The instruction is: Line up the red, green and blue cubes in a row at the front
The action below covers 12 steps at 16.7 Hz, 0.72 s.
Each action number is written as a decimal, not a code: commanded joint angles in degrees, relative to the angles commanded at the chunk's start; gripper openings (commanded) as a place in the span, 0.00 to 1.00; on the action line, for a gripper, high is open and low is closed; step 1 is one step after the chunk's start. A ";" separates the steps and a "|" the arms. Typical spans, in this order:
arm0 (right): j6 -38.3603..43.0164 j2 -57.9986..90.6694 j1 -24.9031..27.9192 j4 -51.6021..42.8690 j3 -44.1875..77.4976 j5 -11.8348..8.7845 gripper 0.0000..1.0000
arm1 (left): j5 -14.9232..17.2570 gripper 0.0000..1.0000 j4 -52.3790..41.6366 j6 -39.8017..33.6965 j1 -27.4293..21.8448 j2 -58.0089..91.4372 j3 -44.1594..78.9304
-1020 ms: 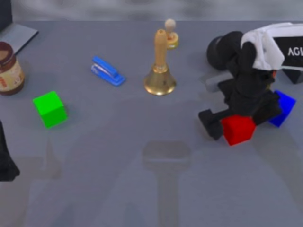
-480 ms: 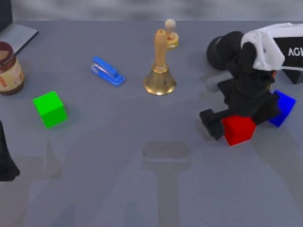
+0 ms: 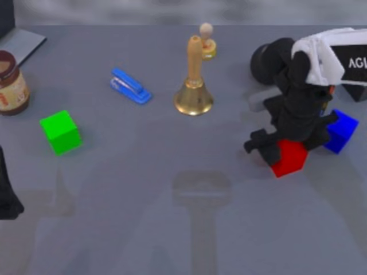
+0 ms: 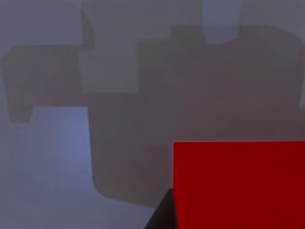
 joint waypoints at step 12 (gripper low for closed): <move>-0.04 -2.14 0.06 -2.87 2.28 0.01 0.00 | 0.00 1.00 0.00 0.00 0.00 0.00 0.00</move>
